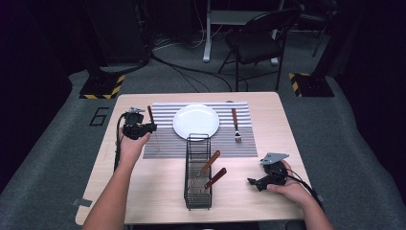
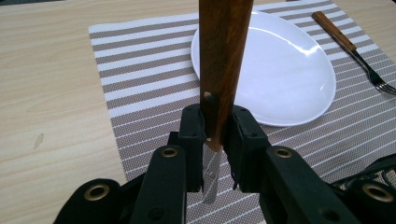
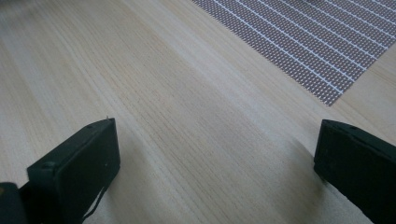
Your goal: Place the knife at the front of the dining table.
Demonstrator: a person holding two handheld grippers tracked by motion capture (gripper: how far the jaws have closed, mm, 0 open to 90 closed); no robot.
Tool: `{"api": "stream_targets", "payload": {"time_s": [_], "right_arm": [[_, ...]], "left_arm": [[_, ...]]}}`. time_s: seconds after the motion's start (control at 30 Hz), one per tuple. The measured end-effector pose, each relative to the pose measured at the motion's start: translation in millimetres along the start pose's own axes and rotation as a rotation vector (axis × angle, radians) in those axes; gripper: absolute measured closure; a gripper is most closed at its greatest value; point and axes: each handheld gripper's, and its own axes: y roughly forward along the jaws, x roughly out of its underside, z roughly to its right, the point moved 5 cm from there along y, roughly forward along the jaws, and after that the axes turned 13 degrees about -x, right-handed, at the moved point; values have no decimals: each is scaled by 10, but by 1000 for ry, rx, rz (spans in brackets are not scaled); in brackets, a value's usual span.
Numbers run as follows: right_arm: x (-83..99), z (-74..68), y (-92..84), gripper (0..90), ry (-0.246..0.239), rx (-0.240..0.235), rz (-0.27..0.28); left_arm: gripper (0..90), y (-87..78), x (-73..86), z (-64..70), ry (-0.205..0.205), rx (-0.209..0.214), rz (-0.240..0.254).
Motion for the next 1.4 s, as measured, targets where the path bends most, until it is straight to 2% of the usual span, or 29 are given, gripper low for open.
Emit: {"api": "stream_targets", "payload": {"time_s": [0.23,0.53,0.8,0.9,1.23,1.4], "right_arm": [[-2,-1,2,0,0,0,1],[-2,-1,3,0,0,-1,1],[-2,-1,3,0,-1,-2,1],[-2,-2,3,0,1,-2,1],[-2,-2,3,0,1,-3,1],[-2,-2,3,0,0,-2,1]], "left_arm": [[766,82,-52,23,8,-5,-15],[770,265,-99,51,-19,-33,0],[769,416,-110,24,-66,-37,6],[768,468,-114,8,-101,-38,11],[765,595,-101,-21,-146,-46,10],[764,689,-91,-38,-185,-41,8]]}}
